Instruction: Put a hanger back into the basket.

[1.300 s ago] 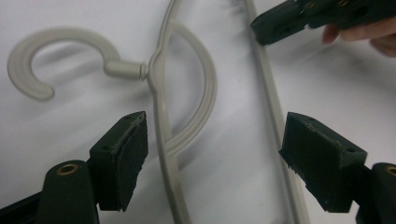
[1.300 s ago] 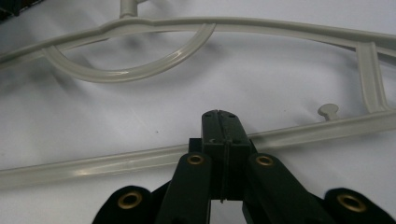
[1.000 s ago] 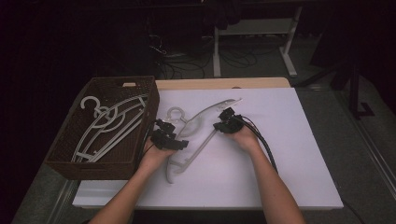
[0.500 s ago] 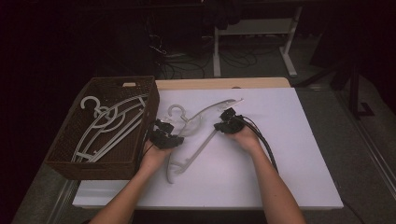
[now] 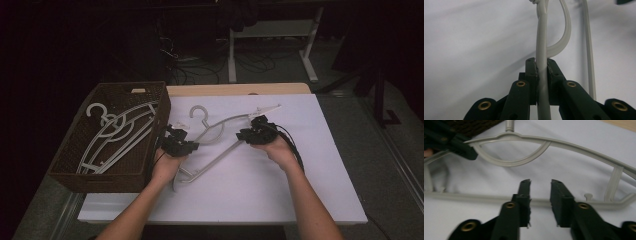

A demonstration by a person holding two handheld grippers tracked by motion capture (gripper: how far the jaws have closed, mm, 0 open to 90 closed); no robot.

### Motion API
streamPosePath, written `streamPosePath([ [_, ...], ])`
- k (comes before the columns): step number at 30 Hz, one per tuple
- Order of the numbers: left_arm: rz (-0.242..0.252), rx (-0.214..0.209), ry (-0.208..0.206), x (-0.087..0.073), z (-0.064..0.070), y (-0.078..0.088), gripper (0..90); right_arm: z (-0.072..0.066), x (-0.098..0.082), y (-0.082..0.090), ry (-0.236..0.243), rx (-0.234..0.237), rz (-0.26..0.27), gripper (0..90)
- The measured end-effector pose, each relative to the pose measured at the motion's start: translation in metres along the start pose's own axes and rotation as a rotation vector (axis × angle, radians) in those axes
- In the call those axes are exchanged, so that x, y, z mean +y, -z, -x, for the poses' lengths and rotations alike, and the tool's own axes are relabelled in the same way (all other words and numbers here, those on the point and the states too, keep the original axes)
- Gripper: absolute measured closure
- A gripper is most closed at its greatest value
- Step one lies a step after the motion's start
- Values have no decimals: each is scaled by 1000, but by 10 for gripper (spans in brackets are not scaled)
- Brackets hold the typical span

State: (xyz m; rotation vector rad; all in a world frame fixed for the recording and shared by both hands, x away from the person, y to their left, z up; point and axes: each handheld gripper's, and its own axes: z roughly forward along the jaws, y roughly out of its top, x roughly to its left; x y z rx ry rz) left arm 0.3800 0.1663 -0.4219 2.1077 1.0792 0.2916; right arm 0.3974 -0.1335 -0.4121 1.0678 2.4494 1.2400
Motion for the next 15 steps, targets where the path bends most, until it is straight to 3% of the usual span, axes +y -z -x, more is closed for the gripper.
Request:
streamPosePath([
  [5,29,-5,-21,14,7,10,824,-11,-11,28,-6,17,21,441],
  [7,39,-9,-24,22,10,15,824,-16,-16,37,5,4,26,373],
  [15,66,5,-73,55,14,46,825,-20,-43,57,-11,-22,39,226],
])
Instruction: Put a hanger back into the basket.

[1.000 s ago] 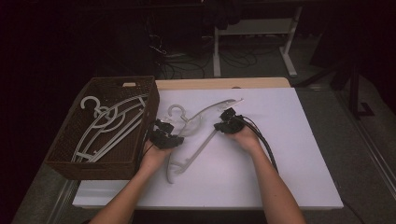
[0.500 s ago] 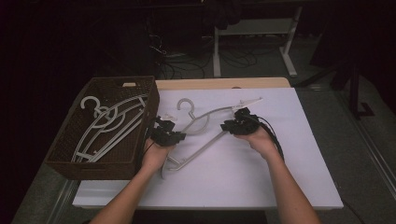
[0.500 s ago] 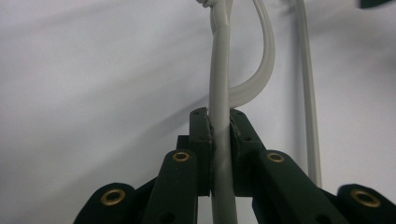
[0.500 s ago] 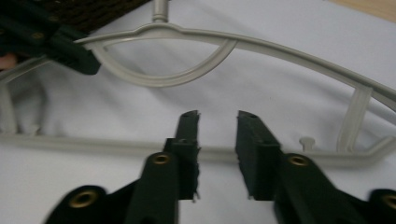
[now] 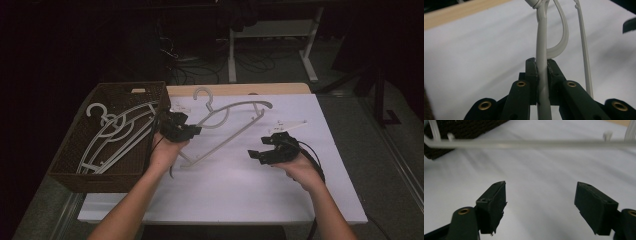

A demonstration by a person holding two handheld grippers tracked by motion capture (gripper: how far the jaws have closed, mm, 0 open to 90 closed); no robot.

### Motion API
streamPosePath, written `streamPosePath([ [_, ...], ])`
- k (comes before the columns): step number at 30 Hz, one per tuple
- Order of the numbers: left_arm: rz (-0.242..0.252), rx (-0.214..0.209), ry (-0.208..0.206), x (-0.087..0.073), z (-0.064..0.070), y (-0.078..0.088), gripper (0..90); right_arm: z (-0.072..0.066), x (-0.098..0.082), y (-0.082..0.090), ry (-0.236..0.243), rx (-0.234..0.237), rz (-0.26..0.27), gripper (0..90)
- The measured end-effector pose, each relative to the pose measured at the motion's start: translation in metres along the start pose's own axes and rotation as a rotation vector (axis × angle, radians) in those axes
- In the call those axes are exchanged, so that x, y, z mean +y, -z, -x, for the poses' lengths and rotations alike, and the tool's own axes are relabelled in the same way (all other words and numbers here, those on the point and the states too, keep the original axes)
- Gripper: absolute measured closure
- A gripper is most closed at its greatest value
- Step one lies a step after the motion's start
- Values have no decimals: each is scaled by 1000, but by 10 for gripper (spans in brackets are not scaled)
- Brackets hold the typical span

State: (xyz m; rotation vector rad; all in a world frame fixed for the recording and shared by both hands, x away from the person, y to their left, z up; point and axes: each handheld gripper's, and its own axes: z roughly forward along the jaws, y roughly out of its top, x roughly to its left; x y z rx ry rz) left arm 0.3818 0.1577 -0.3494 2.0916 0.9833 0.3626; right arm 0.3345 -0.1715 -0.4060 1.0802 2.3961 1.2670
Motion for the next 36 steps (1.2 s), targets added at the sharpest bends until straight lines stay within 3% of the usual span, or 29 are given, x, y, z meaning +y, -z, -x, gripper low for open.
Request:
streamPosePath([
  [7,6,15,-64,23,-10,36,825,-5,-26,9,1,-47,-8,138],
  [14,26,44,-80,27,-39,78,825,-7,-44,9,-9,-63,-20,87],
  [19,50,96,-87,25,-61,112,825,-6,-48,11,-23,-79,-17,67],
  [23,65,143,-86,17,-82,138,825,-4,-49,14,-32,-98,-10,67],
  [27,66,187,-49,2,-108,158,825,-5,-49,14,-29,-107,-11,67],
  [31,72,210,-5,-18,-133,171,824,-3,-50,15,-31,-115,-13,67],
  [36,68,240,3,-38,-162,186,824,1,-52,16,-41,-127,-15,67],
])
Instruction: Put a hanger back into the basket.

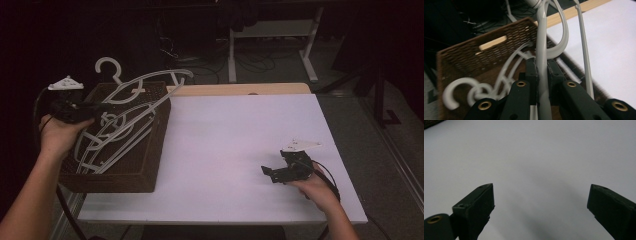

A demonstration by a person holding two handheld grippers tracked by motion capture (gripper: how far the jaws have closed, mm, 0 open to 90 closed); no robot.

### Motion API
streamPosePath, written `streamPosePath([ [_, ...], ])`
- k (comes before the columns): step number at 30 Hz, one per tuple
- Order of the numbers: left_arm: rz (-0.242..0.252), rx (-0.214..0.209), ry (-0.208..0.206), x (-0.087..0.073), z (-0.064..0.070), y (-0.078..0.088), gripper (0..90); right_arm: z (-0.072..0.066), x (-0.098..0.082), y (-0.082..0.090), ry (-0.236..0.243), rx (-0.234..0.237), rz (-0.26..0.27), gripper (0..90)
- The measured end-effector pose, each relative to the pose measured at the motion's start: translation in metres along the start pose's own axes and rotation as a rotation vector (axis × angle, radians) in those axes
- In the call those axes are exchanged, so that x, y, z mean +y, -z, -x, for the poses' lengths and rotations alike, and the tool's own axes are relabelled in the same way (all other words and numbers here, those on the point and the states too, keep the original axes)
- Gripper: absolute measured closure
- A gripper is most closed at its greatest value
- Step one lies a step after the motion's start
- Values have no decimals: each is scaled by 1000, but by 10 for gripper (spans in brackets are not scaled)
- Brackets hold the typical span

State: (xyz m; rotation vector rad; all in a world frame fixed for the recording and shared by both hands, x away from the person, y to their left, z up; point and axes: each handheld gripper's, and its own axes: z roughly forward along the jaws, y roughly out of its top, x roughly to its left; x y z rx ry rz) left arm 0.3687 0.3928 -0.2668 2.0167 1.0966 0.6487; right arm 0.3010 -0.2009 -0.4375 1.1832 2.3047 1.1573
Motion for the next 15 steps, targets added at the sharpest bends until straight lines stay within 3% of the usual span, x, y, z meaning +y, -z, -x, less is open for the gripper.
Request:
streamPosePath([
  [4,-27,41,-3,-14,-19,8,824,2,-1,0,-5,-9,2,68],
  [9,-47,84,24,-33,-43,17,824,3,-1,0,-6,-12,5,68],
  [15,-87,115,36,-45,-55,13,824,3,0,-1,-2,-13,5,68],
])
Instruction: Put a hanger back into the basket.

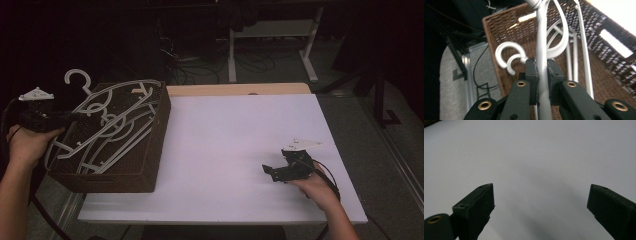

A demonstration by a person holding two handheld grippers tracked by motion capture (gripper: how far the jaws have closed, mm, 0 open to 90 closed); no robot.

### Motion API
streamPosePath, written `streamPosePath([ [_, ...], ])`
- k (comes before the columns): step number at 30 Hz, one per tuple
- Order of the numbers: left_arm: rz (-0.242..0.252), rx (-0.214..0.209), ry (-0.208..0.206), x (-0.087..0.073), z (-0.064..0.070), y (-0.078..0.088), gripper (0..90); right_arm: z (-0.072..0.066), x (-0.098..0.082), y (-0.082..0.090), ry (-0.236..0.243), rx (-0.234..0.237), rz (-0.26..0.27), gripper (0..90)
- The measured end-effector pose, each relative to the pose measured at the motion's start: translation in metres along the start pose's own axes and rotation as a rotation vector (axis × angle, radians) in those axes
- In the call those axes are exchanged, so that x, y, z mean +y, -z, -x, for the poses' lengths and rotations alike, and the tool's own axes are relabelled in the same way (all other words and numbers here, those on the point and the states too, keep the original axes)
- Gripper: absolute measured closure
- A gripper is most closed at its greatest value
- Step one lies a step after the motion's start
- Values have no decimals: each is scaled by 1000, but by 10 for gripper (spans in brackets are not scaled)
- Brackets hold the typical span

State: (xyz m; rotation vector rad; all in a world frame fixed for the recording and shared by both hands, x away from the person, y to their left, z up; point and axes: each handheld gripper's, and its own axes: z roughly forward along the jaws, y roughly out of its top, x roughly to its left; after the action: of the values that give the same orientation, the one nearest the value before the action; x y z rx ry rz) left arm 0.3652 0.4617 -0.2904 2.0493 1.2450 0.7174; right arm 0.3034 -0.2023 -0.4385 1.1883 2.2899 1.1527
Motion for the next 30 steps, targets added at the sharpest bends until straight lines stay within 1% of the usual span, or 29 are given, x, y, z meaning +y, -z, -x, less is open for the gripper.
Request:
streamPosePath([
  [3,-24,-9,-5,-4,0,-11,824,0,0,0,0,0,1,68],
  [8,-75,-9,-24,-8,7,-32,823,0,0,1,0,2,1,68],
  [9,-75,-9,-24,-8,7,-32,822,0,0,1,0,2,1,68],
  [10,-83,-26,-12,-9,10,-40,822,0,0,1,1,2,1,68],
  [11,-87,-25,-8,-10,10,-44,818,0,0,1,2,2,2,68],
  [12,-89,-33,-4,-11,11,-47,807,0,0,1,2,1,1,68],
  [13,-95,-29,-2,-11,12,-49,748,0,0,2,1,1,2,68],
  [14,-88,-29,6,-11,12,-51,664,0,0,2,0,0,3,68],
  [15,-87,-41,18,-11,11,-51,608,1,0,2,0,-1,4,68],
  [16,-80,-42,26,-11,12,-51,577,1,0,3,-1,-1,6,68],
  [17,-74,-41,26,-10,12,-50,542,1,0,4,0,-2,7,68],
  [20,-49,-79,32,-7,18,-48,480,1,0,5,0,-3,11,68],
  [21,-36,-102,36,-5,21,-47,460,1,0,5,-1,-2,12,68],
  [25,38,-206,59,1,36,-42,390,1,1,6,1,1,15,69],
  [28,77,-288,57,5,53,-40,349,1,2,6,3,5,18,71],
  [29,88,-319,51,6,61,-40,338,1,3,6,4,7,19,71],
  [30,93,-338,48,7,65,-40,327,0,4,7,6,9,22,71],
])
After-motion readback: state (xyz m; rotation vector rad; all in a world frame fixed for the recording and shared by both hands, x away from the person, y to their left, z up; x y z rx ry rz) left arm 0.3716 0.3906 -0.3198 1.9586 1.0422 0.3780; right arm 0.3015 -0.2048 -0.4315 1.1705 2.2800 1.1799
